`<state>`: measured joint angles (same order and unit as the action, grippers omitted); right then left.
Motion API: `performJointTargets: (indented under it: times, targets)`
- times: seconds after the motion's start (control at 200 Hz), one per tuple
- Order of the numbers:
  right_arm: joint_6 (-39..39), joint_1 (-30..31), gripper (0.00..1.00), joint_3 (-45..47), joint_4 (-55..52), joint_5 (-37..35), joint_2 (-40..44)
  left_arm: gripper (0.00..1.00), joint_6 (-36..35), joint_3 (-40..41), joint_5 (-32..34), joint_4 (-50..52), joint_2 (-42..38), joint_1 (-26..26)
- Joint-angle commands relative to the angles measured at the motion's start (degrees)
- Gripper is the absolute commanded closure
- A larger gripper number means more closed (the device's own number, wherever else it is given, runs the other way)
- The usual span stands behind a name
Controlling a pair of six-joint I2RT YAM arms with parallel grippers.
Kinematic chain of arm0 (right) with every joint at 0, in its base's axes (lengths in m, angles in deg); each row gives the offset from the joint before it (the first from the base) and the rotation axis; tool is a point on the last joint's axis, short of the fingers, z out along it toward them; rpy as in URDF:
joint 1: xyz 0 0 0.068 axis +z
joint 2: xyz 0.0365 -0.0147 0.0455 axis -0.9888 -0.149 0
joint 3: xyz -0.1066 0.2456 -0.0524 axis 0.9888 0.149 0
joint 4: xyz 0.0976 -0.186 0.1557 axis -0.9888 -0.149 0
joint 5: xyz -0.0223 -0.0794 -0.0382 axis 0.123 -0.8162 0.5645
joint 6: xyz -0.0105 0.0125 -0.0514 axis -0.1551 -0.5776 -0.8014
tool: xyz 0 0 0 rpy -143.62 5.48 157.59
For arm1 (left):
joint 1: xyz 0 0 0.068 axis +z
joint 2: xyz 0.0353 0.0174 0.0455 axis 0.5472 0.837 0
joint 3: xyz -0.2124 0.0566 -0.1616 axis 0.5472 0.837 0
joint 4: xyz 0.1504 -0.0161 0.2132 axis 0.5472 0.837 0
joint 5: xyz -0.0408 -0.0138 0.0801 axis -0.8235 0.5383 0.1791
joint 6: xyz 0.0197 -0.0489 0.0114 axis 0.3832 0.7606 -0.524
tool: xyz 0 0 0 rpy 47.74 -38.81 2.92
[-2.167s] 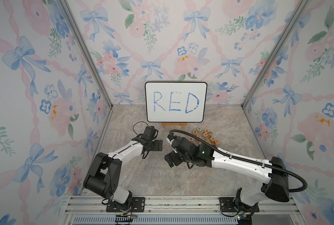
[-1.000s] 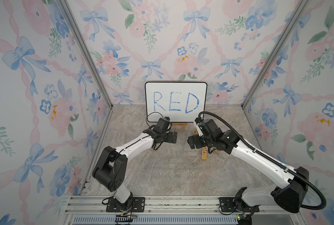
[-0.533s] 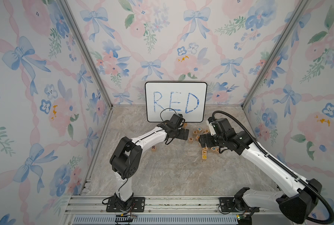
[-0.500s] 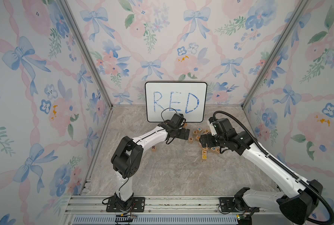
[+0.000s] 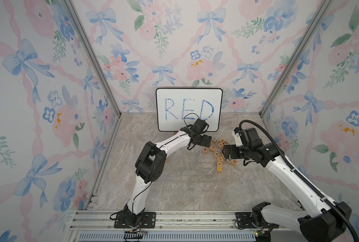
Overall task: Assemble the uppercase word "red" with letter blocks
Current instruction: Pick up the letter block from the center of the board.
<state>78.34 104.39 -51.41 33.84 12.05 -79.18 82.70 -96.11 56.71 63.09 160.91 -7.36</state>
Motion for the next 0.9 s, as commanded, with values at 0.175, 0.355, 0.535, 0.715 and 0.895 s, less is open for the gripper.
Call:
performJointTargets:
  times: [0.175, 0.355, 0.535, 0.715, 0.895]
  targets:
    - [-1.0, -3.0, 0.03, 0.9, -0.6, 2.7, -0.5, 0.08, -1.1, -5.9, 3.6, 2.8, 4.6, -1.3]
    - [-1.2, -4.2, 0.03, 1.2, -0.4, 3.5, -0.9, 0.18, -1.4, -8.1, 5.8, 2.8, 7.2, -2.6]
    - [-0.6, -4.5, 0.03, 2.0, -0.6, 4.2, -1.0, 0.23, -1.1, -11.4, 7.1, 2.8, 10.3, -3.3]
    - [-0.4, -4.5, 0.03, 2.2, -1.2, 4.5, -0.7, 0.23, -0.4, -14.4, 7.3, 2.8, 13.3, -3.6]
    - [-0.7, -4.8, 0.03, 2.4, -1.7, 4.4, -0.3, 0.32, -0.3, -17.0, 7.3, 2.8, 15.7, -3.6]
